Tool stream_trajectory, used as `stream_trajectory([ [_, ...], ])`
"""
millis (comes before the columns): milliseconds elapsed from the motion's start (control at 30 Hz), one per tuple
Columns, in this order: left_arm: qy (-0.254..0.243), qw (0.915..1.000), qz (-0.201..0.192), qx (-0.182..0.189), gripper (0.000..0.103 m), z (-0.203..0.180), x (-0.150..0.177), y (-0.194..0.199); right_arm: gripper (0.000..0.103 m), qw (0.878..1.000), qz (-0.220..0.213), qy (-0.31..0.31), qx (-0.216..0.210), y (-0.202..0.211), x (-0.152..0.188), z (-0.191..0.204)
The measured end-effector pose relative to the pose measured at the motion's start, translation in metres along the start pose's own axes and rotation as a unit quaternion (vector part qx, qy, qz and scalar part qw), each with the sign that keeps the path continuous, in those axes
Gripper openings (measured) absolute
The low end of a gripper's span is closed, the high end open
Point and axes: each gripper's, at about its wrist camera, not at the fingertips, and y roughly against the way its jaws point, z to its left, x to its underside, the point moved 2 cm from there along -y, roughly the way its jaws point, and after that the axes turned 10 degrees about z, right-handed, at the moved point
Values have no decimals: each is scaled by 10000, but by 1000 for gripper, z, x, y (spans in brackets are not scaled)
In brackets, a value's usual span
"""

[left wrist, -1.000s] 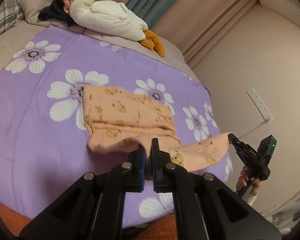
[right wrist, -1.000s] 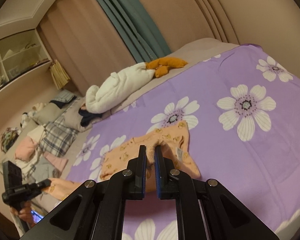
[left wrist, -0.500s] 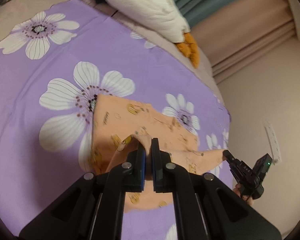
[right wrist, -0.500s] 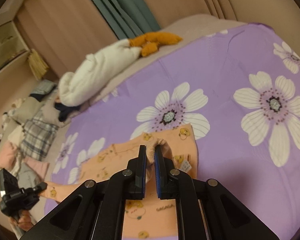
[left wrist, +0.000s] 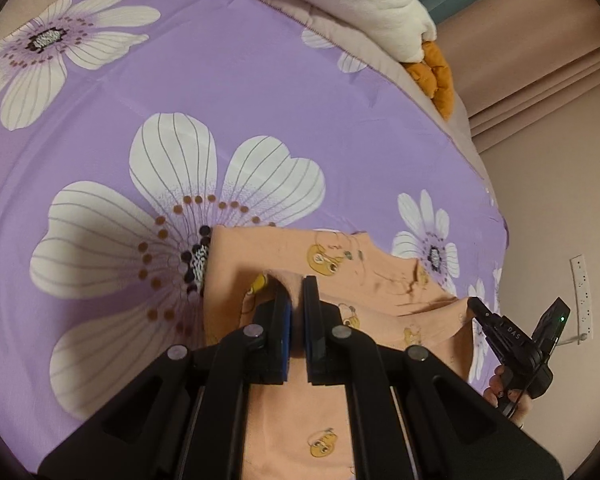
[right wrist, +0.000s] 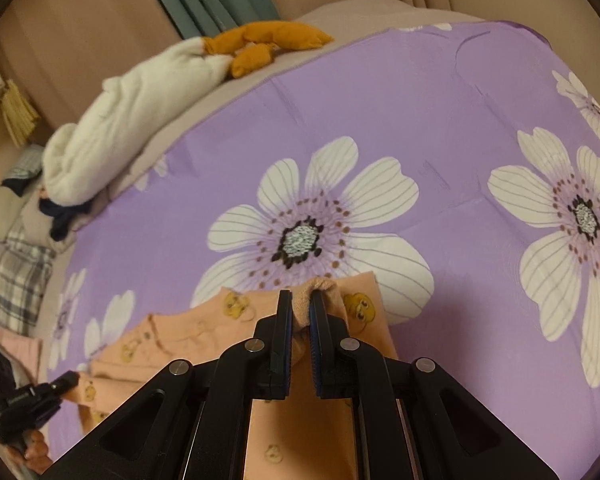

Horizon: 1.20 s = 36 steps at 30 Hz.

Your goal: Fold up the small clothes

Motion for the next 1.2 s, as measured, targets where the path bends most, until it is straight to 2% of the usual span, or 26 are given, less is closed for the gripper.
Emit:
stream_trajectory([
  [167, 82, 9995, 176, -249, 6, 13, -5, -22, 9, 9996, 126, -76, 237, -18, 2, -6],
  [300, 175, 9996, 157, -175, 6, 15, -11, -22, 9, 9992, 272, -287, 89, -25, -2, -15],
  [367, 136, 9997, 37, -180, 6, 13, -15, -19, 9, 9988, 257, -413, -5, -26, -6, -18],
  [467, 65, 9998, 59, -204, 6, 12, -17, -27, 9, 9980, 238, -570, -141, -24, -11, -23],
  [533, 54, 9997, 68, -235, 6, 14, -19, -31, 10, 9978, 228, -609, -155, -25, -13, -24],
  [600, 140, 9999, 22, -91, 6, 17, -23, -32, 12, 9982, 150, -584, -67, -24, -15, -24],
  [667, 192, 9998, -46, -23, 6, 19, -28, -30, 12, 9986, 57, -495, 147, -23, -18, -24],
  [833, -115, 9987, -312, -373, 8, 11, -26, -20, 12, 9992, 39, -352, 197, -17, -15, -25],
  [933, -245, 9972, -467, -522, 10, 11, -24, -6, 12, 9992, 58, -90, 375, -8, -12, -28],
  [1067, -396, 9965, -468, -564, 10, 12, -15, 15, 12, 9983, 102, 245, 519, 4, -7, -28],
  [1100, -449, 9963, -477, -551, 7, 12, -11, 18, 12, 9979, 123, 364, 520, 7, -5, -26],
  [1200, -666, 9963, -371, -404, 7, 4, 7, 24, 12, 9964, 246, 690, 423, 7, 3, -17],
])
